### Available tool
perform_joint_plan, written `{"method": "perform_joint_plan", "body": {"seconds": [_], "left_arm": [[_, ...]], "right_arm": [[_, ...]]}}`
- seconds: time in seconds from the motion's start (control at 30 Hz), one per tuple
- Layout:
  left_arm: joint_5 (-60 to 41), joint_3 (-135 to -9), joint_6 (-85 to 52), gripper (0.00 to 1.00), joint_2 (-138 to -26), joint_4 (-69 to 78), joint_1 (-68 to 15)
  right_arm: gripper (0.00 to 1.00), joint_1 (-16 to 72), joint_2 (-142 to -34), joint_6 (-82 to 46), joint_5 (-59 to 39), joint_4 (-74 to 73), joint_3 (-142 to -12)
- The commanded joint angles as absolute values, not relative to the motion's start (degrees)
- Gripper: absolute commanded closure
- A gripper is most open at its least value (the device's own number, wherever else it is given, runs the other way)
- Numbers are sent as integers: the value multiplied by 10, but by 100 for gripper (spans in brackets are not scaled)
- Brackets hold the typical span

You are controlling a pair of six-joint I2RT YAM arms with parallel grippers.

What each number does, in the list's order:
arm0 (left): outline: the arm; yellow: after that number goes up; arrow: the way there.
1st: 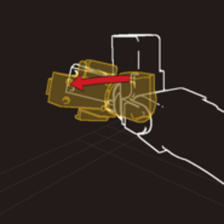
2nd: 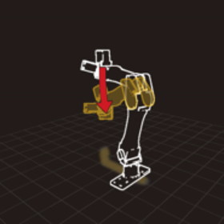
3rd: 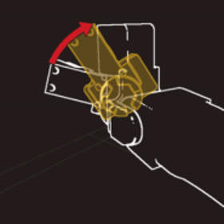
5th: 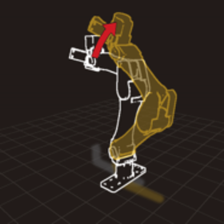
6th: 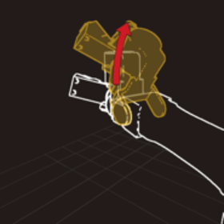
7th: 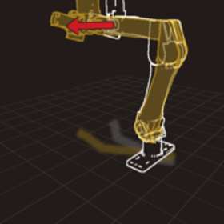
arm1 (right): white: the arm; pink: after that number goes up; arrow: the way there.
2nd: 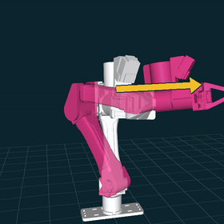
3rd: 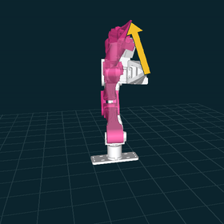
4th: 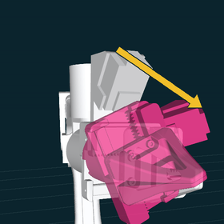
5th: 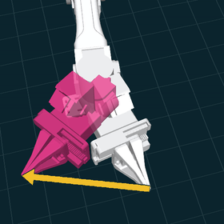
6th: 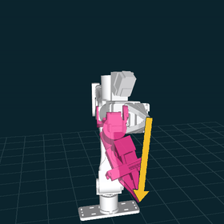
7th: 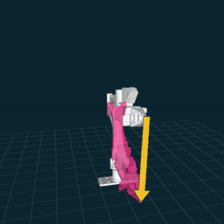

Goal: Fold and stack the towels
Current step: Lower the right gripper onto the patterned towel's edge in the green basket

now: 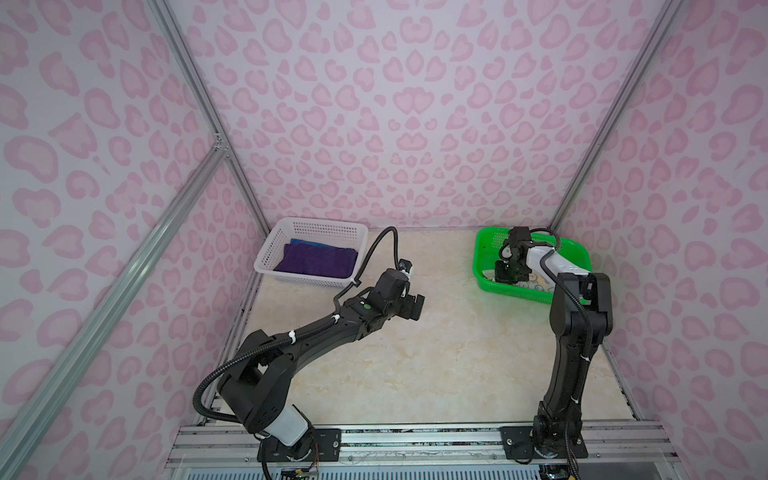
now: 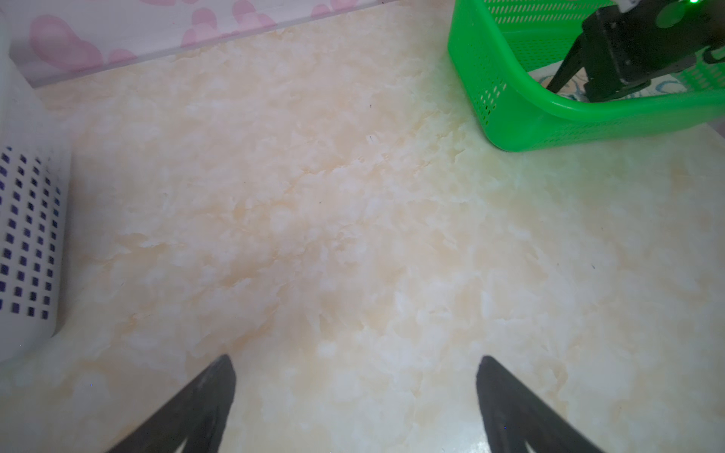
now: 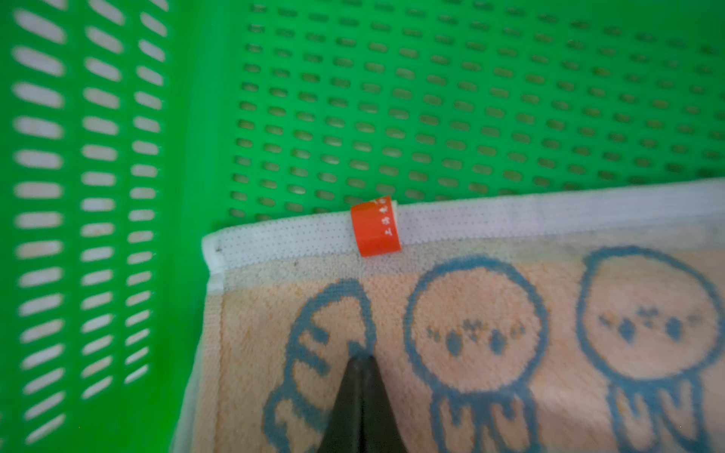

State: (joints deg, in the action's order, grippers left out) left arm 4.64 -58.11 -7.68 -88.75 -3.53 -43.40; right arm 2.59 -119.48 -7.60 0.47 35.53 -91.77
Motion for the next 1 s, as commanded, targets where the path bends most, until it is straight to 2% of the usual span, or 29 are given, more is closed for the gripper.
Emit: {"method": "perform_joint_plan", "body": {"seconds": [0.0, 0.2, 0.47, 0.67, 0.7, 0.77, 0.83, 0.97], "left_arm": [[93, -551, -81, 3, -859, 55, -434], [113, -594, -79, 3, -854, -49, -434], [112, -568, -82, 2, -834, -32, -434], [117, -567, -83, 3, -831, -41, -434], [116, -567, -82, 3, -832, -44, -434], [113, -567, -83, 2, -833, -47, -435], [110, -568, -83, 2, -835, -51, -435], [116, -574, -83, 2, -843, -65, -434]], "right_arm": [[100, 25, -1148, -60, 14, 307, -894], [100, 25, -1036, -37, 20, 270, -855], [100, 37, -909, -8, -12, 238, -827], [100, 55, -853, 0, -27, 242, -805], [93, 55, -852, -1, -28, 244, -802], [69, 53, -862, -4, -13, 250, -796], [54, 46, -886, -5, -13, 266, -800], [42, 33, -955, -10, -26, 315, -821]]}}
